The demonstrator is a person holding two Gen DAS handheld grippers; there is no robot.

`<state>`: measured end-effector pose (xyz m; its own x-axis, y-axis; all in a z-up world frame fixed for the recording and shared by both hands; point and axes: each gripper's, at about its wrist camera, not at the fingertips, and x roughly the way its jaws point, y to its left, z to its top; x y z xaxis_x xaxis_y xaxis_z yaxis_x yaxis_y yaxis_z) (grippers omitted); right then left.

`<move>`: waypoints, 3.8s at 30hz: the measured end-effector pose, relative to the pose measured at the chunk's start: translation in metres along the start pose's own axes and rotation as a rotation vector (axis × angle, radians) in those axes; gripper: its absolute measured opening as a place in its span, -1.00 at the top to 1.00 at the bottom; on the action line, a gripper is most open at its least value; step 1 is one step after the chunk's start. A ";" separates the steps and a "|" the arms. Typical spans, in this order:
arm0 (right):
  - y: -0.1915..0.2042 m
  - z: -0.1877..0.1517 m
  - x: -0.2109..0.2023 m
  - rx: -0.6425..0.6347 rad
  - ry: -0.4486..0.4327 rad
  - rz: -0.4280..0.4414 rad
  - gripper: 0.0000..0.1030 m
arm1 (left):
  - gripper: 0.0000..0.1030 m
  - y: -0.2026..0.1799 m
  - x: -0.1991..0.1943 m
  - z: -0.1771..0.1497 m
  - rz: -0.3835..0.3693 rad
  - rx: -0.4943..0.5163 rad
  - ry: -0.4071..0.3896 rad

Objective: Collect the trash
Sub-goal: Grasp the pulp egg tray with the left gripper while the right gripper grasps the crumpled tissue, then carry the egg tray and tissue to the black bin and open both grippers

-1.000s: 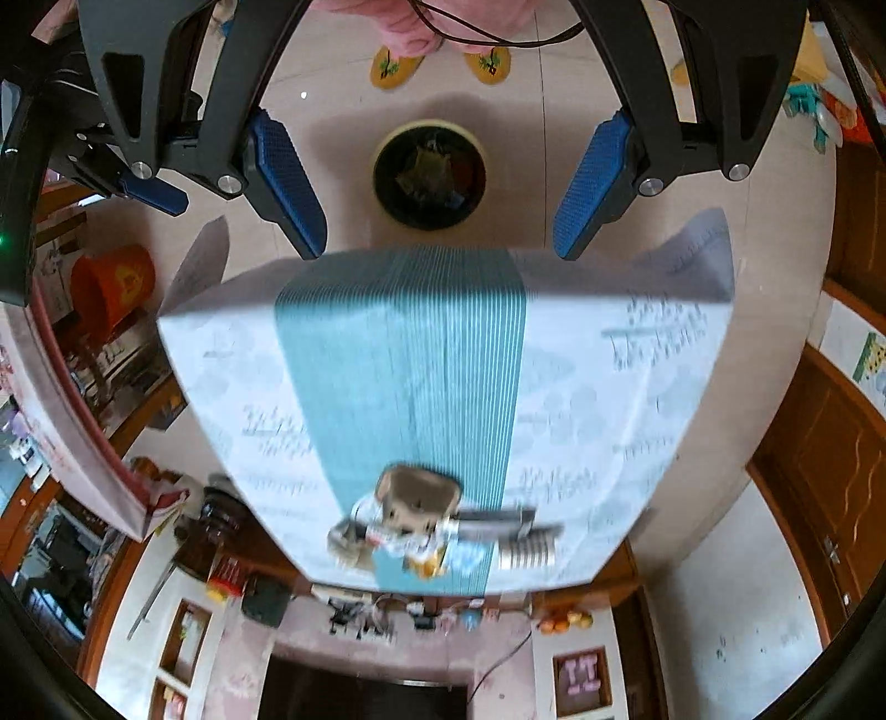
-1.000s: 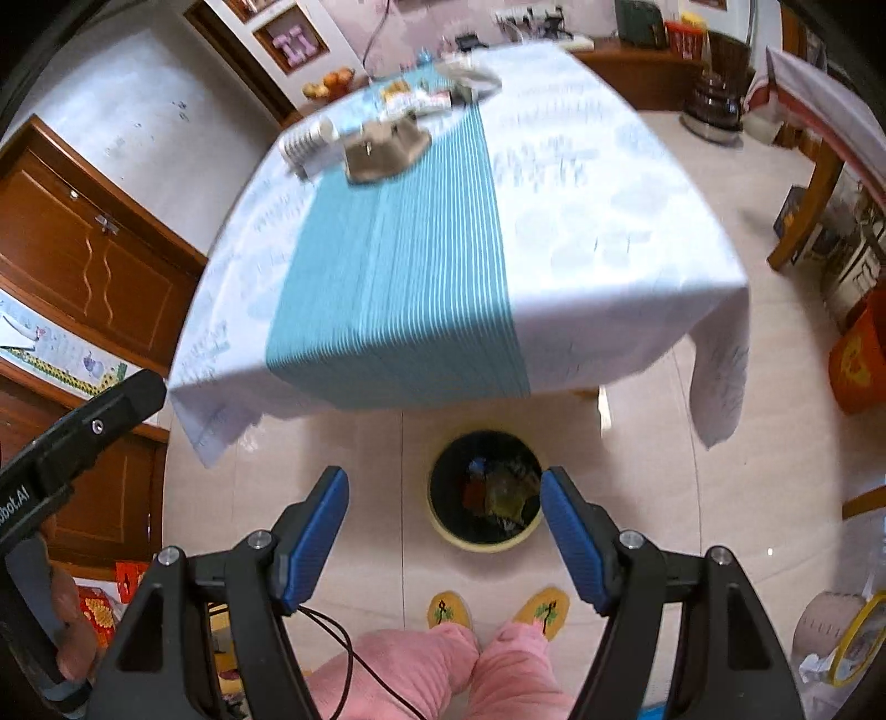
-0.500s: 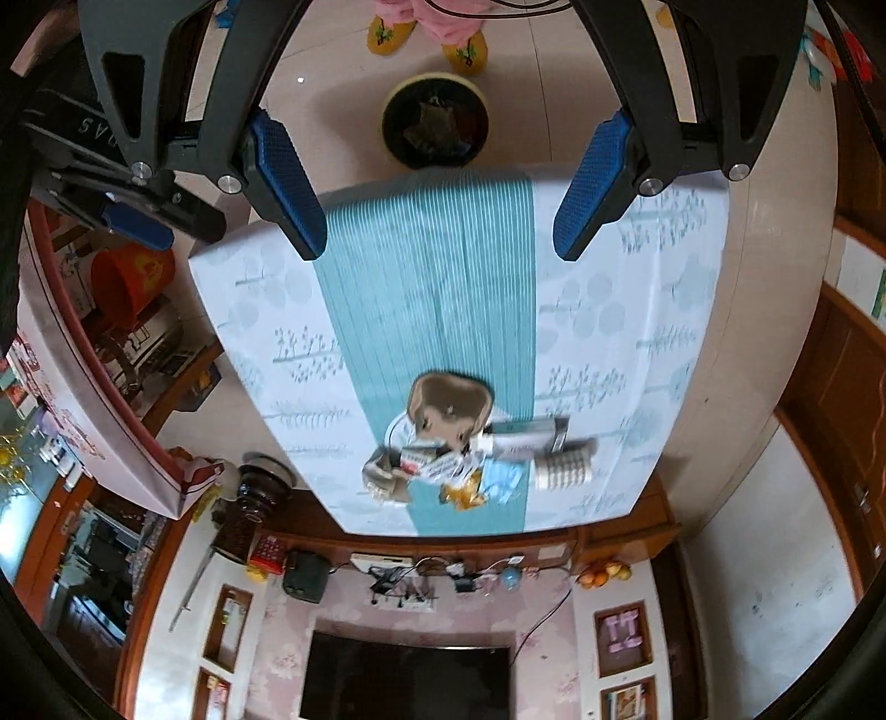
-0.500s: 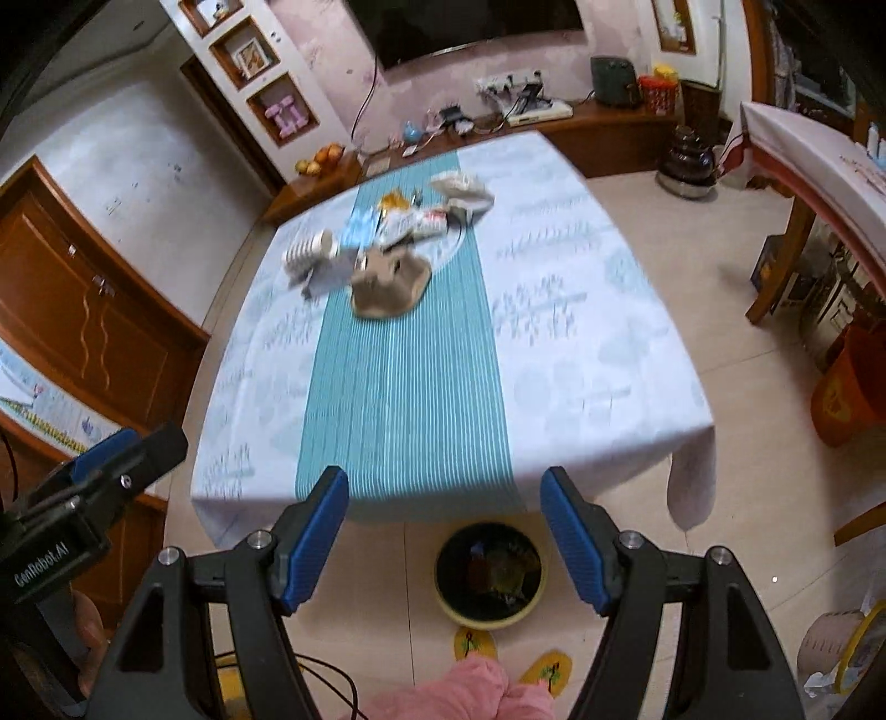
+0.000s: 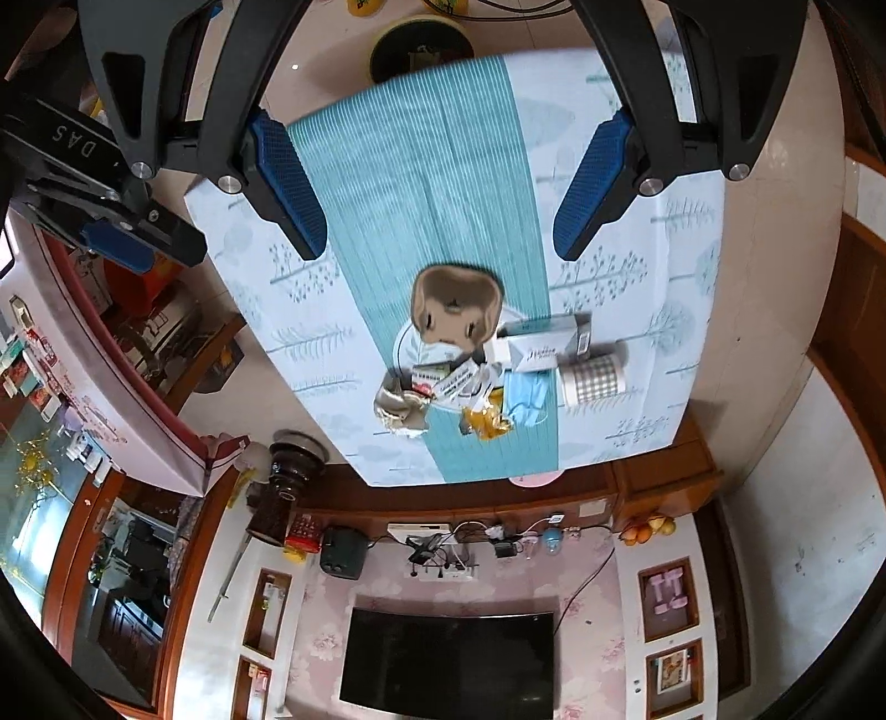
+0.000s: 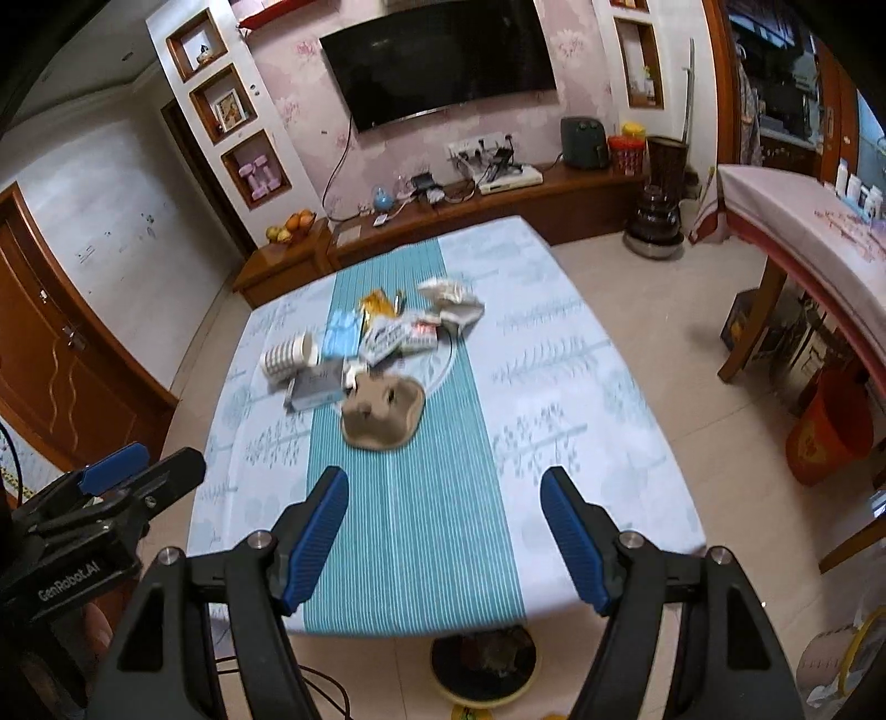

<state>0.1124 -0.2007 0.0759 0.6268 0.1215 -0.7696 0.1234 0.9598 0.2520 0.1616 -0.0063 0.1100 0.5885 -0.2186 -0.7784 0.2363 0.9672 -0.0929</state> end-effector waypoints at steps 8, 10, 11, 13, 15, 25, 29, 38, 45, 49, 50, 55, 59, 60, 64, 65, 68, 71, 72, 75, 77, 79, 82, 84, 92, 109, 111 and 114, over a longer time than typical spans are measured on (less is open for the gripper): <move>0.007 0.040 0.025 -0.041 -0.024 -0.022 -0.40 | -0.79 0.004 0.048 0.028 0.007 -0.022 0.037; 0.004 0.052 0.041 -0.063 -0.010 -0.022 -0.40 | -0.80 0.003 0.065 0.033 0.015 -0.035 0.058; 0.003 0.055 0.046 -0.070 -0.006 -0.022 -0.40 | -0.80 0.003 0.074 0.035 0.023 -0.042 0.070; -0.002 0.068 0.067 -0.094 0.016 -0.011 -0.40 | -0.80 0.003 0.096 0.042 0.050 -0.061 0.095; -0.006 0.078 0.084 -0.111 0.037 0.005 -0.40 | -0.80 0.003 0.119 0.049 0.084 -0.083 0.120; -0.029 0.138 0.196 -0.312 0.196 0.082 -0.40 | -0.80 0.005 0.235 0.063 0.210 -0.235 0.334; -0.034 0.152 0.242 -0.395 0.259 0.117 -0.40 | -0.80 0.008 0.266 0.056 0.240 -0.283 0.389; -0.025 0.159 0.299 -0.538 0.305 0.173 -0.40 | -0.73 0.007 0.304 0.049 0.285 -0.328 0.450; -0.009 0.158 0.327 -0.666 0.292 0.166 -0.40 | -0.37 0.014 0.305 0.054 0.270 -0.420 0.416; 0.000 0.158 0.337 -0.739 0.263 0.152 -0.40 | -0.36 0.023 0.295 0.059 0.233 -0.492 0.386; 0.002 0.157 0.339 -0.752 0.258 0.149 -0.40 | -0.36 0.025 0.292 0.059 0.226 -0.505 0.380; 0.013 0.153 0.352 -0.837 0.207 0.111 -0.40 | -0.36 0.033 0.281 0.066 0.197 -0.565 0.341; 0.015 0.152 0.356 -0.866 0.180 0.101 -0.29 | -0.36 0.041 0.268 0.072 0.196 -0.596 0.300; 0.015 0.152 0.355 -0.867 0.170 0.099 -0.21 | -0.35 0.041 0.264 0.073 0.193 -0.603 0.293; 0.015 0.155 0.350 -0.856 0.138 0.094 0.11 | -0.35 0.045 0.255 0.076 0.186 -0.610 0.274; 0.014 0.156 0.349 -0.849 0.137 0.096 0.13 | -0.35 0.045 0.254 0.075 0.186 -0.608 0.272; 0.011 0.163 0.341 -0.805 0.126 0.110 0.29 | -0.35 0.043 0.250 0.073 0.182 -0.600 0.267; 0.003 0.170 0.332 -0.719 0.151 0.142 0.29 | -0.35 0.040 0.244 0.070 0.179 -0.587 0.267; -0.001 0.172 0.328 -0.683 0.165 0.154 0.30 | -0.35 0.039 0.240 0.068 0.176 -0.583 0.267; -0.008 0.169 0.316 -0.617 0.188 0.178 0.30 | -0.35 0.037 0.228 0.061 0.170 -0.570 0.266; -0.012 0.165 0.306 -0.575 0.202 0.190 0.30 | -0.35 0.036 0.222 0.054 0.165 -0.559 0.272; -0.017 0.157 0.292 -0.531 0.213 0.202 0.30 | -0.35 0.034 0.213 0.045 0.161 -0.536 0.282; -0.020 0.143 0.271 -0.494 0.219 0.204 0.30 | -0.35 0.033 0.200 0.034 0.149 -0.506 0.286; -0.022 0.131 0.253 -0.462 0.222 0.198 0.30 | -0.35 0.035 0.187 0.025 0.131 -0.481 0.283; -0.018 0.067 0.169 -0.272 0.172 0.143 0.30 | -0.35 0.042 0.124 -0.014 0.023 -0.302 0.240; 0.027 -0.102 0.039 -0.030 0.176 0.127 0.30 | -0.35 0.048 0.018 -0.133 -0.085 -0.084 0.234; 0.027 -0.115 0.033 -0.033 0.199 0.126 0.30 | -0.35 0.045 0.018 -0.146 -0.092 -0.085 0.253; 0.023 -0.139 0.028 -0.041 0.242 0.127 0.30 | -0.35 0.038 0.019 -0.168 -0.084 -0.079 0.285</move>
<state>0.0260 -0.1397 -0.0210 0.4325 0.2939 -0.8524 0.0215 0.9418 0.3356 0.0519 0.0482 -0.0124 0.3264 -0.2643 -0.9075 0.2074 0.9567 -0.2040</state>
